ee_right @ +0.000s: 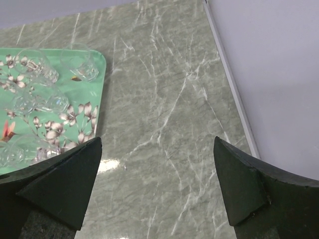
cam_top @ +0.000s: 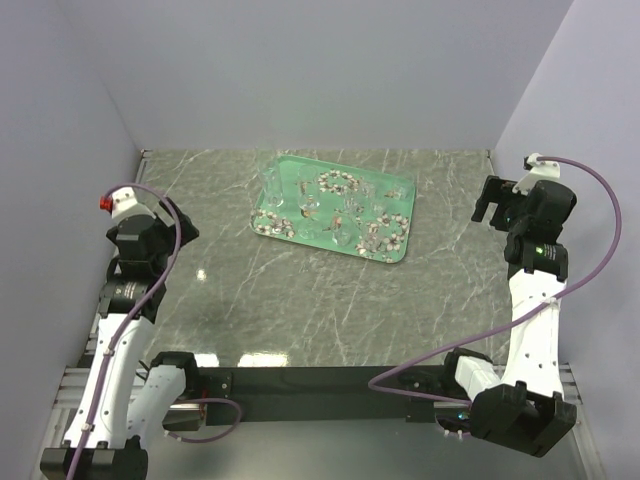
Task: Place the glasses into the tray
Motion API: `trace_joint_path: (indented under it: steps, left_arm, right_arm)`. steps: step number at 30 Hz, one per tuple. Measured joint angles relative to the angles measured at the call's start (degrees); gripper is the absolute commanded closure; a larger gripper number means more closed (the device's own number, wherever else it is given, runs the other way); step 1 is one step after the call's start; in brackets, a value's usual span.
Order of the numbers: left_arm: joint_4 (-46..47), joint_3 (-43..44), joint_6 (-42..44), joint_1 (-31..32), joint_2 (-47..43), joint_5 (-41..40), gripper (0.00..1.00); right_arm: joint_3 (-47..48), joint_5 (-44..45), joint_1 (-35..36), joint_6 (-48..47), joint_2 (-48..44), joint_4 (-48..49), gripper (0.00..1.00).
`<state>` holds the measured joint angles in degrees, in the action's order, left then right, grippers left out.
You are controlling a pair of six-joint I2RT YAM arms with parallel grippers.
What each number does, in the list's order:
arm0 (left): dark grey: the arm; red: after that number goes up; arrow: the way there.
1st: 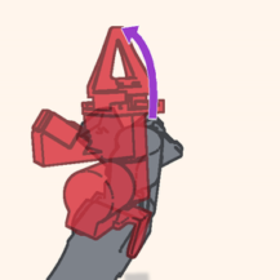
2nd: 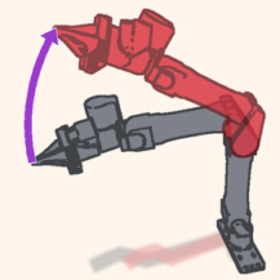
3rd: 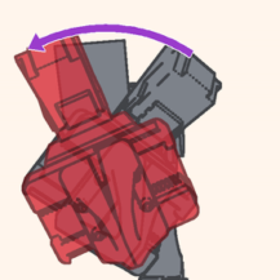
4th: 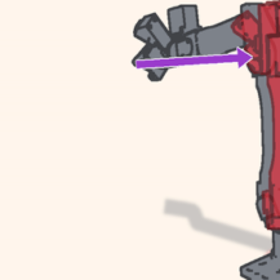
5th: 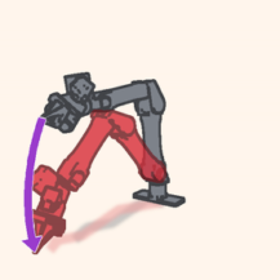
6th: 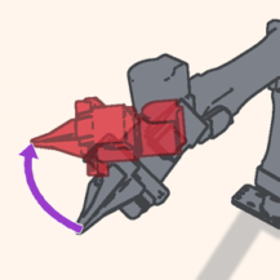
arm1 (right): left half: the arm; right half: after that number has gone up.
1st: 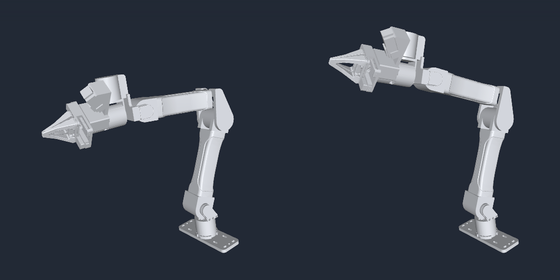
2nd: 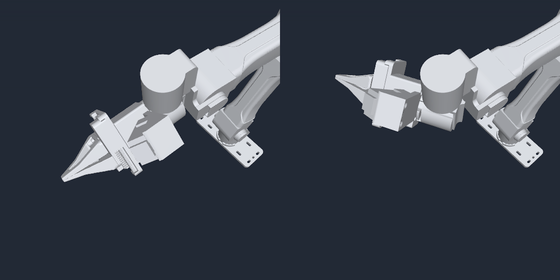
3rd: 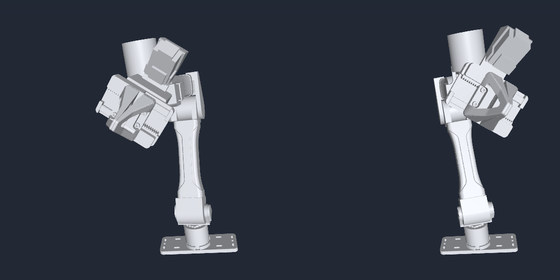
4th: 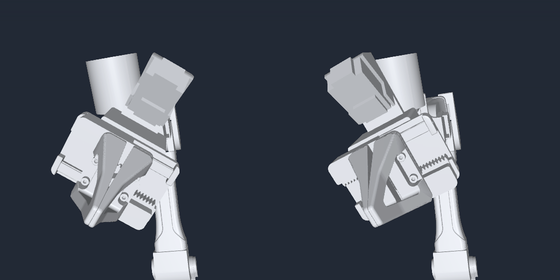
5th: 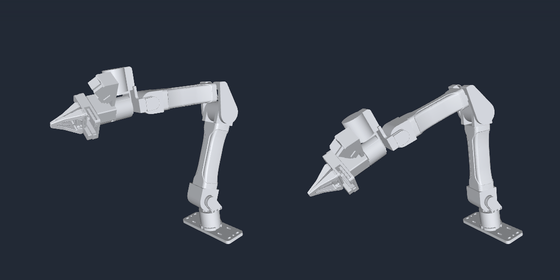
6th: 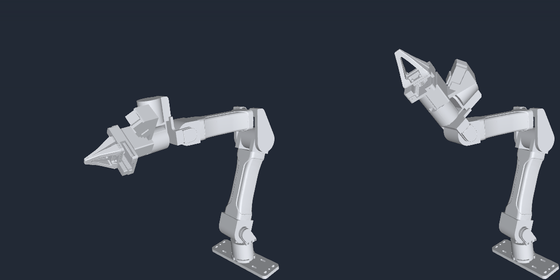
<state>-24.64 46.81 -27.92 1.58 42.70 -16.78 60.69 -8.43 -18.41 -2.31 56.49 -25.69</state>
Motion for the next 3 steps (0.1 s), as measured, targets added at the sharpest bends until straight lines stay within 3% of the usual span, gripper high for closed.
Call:
trace_joint_path:
  steps: [3]
  left_arm:
    - [0.0,-0.4,0.3,0.0,-0.3,0.0,0.01]
  right_arm:
    - [0.0,0.0,0.0,0.1,0.0,0.0,0.00]
